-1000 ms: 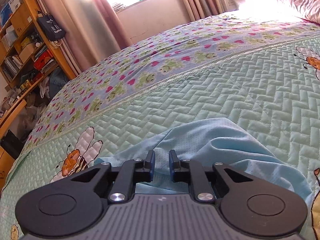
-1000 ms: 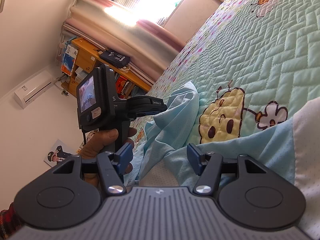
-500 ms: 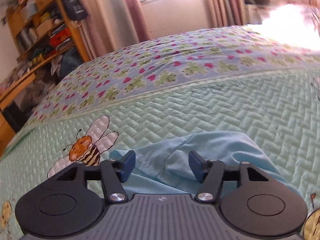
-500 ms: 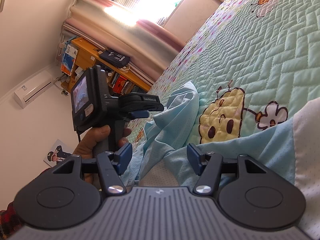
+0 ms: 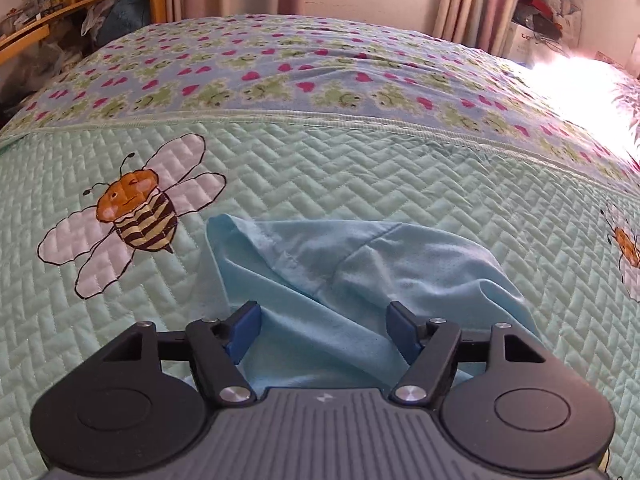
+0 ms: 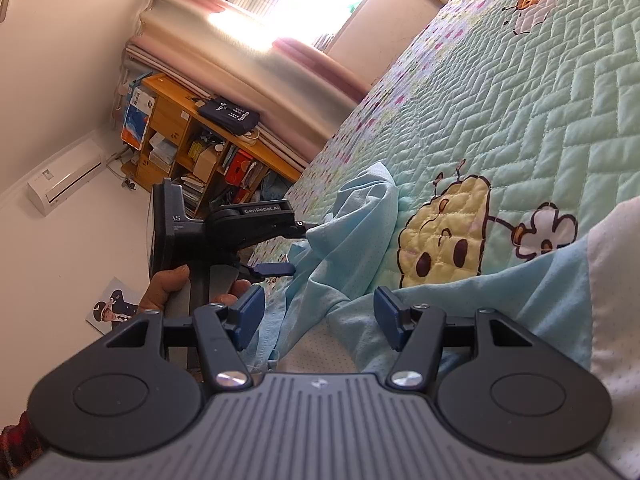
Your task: Fold clothes
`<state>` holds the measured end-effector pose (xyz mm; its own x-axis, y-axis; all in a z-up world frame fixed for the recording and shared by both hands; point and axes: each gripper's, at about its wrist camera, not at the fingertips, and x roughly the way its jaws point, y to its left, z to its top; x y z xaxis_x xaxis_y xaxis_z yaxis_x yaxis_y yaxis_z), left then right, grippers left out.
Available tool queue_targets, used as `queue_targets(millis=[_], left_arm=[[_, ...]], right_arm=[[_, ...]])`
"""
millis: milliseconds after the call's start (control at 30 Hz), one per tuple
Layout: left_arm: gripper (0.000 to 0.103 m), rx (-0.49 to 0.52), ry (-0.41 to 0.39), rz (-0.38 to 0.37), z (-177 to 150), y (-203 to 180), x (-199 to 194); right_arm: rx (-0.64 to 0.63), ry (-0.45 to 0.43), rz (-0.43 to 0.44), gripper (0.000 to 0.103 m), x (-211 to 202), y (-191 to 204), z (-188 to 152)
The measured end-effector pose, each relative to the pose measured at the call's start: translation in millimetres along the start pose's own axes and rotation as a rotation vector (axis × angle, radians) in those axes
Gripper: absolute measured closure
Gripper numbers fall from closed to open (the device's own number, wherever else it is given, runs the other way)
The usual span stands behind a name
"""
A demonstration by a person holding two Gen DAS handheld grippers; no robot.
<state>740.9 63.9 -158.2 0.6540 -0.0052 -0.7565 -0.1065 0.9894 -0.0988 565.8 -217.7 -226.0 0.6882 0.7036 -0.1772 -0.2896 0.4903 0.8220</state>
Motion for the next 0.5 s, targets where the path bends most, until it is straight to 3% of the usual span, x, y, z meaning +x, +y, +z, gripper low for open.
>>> queue_targets(millis=[100,367,500], left_arm=[[0.032,-0.001,-0.035,-0.036,-4.5,-9.5,-6.1],[0.032,-0.065,0.046,-0.234,-2.7,-20.7,-4.8],[0.029,-0.104,-0.025,-0.134,2.9,-14.9,-5.6]], right_arm=[[-0.005,0.002,-0.003,0.041,0.4,0.5,0.0],[-0.006,0.002,-0.003,0.041,0.9,0.1,-1.0],[-0.005,0.002,-0.002,0.041,1.3,-0.4,-1.4]])
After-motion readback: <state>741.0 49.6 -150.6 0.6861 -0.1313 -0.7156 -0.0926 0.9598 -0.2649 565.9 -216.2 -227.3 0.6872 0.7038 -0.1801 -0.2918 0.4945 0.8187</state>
